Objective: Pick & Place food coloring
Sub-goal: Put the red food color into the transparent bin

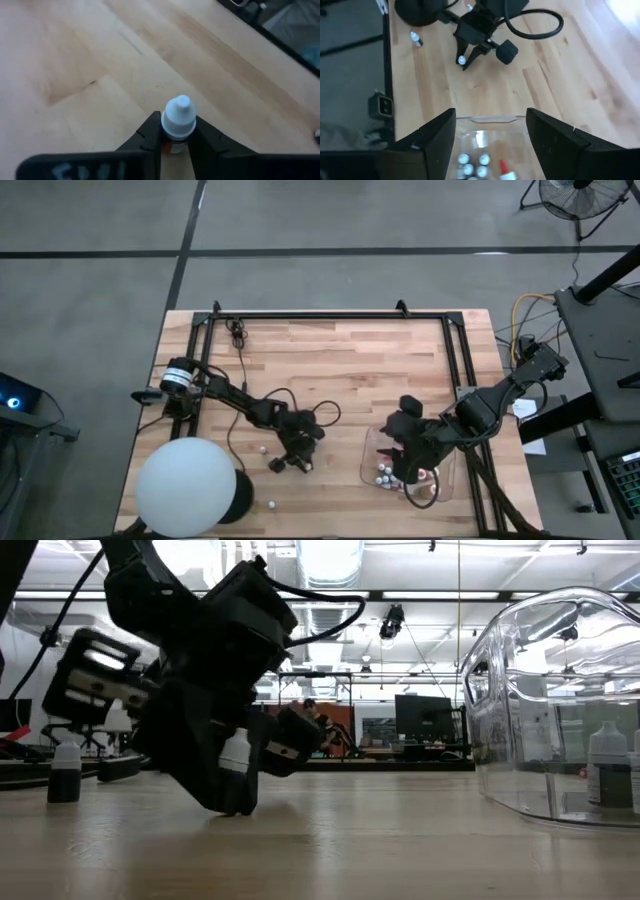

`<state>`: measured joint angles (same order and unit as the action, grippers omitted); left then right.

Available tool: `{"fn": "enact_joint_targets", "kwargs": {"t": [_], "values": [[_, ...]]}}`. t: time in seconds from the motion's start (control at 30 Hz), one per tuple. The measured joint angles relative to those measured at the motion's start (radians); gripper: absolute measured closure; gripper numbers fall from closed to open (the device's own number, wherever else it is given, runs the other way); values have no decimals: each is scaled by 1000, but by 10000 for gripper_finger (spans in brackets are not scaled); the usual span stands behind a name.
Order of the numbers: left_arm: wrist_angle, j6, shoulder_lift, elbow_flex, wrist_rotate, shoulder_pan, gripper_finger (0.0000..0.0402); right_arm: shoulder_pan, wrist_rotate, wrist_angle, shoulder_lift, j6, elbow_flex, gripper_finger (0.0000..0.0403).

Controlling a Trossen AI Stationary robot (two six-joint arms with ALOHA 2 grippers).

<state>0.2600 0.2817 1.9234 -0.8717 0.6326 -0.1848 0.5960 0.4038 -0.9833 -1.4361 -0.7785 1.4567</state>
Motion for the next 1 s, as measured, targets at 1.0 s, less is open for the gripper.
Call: {"fn": "enact_joint_targets", "kwargs": {"t": [1.0], "values": [[-1094, -508, -59, -992, -493, 23, 361, -104, 75, -96, 8, 36, 116, 177]]}}
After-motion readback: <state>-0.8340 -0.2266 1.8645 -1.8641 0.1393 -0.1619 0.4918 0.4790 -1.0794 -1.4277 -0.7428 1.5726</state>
